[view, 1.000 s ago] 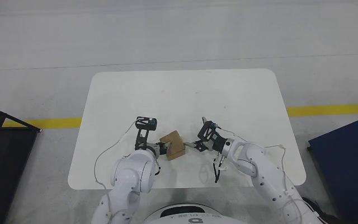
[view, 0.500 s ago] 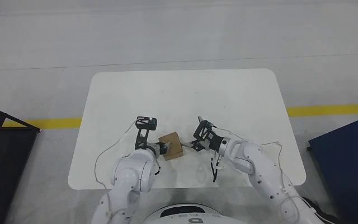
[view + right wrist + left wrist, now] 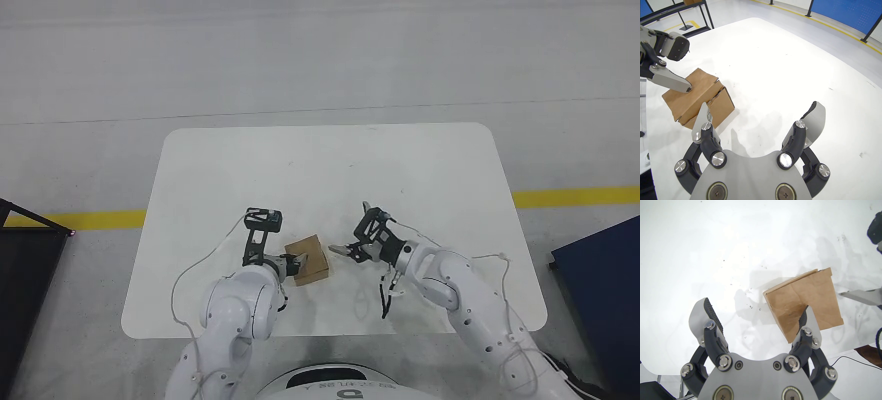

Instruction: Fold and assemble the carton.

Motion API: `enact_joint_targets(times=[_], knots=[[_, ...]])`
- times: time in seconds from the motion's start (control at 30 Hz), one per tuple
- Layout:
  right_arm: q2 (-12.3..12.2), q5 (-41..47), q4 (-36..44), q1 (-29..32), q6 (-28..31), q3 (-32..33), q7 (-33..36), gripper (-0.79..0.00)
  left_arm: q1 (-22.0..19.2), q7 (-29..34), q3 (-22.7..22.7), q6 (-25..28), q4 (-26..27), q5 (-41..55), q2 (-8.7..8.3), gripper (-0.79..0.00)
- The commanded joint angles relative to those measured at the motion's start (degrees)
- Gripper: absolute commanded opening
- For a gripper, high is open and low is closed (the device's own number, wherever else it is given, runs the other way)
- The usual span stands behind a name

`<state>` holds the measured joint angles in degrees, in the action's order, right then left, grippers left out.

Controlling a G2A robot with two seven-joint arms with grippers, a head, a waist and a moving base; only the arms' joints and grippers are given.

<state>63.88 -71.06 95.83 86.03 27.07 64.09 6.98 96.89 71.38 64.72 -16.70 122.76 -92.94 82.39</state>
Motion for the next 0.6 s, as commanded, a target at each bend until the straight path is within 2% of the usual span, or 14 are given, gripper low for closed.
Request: enact_joint_targets(times=[0.0, 0.57], knots=[[0.0, 0.15, 0.5, -0.06, -0.74, 0.38, 0.0, 0.0, -0.07, 0.03, 0.0, 0.02, -0.1, -0.05, 0.02, 0.0], [1.23, -0.76, -0.88, -5.76, -0.54, -4.81, 4.16, 0.0, -0.45, 0.62, -0.54, -0.03, -0.4, -0.35, 0.29, 0.0]])
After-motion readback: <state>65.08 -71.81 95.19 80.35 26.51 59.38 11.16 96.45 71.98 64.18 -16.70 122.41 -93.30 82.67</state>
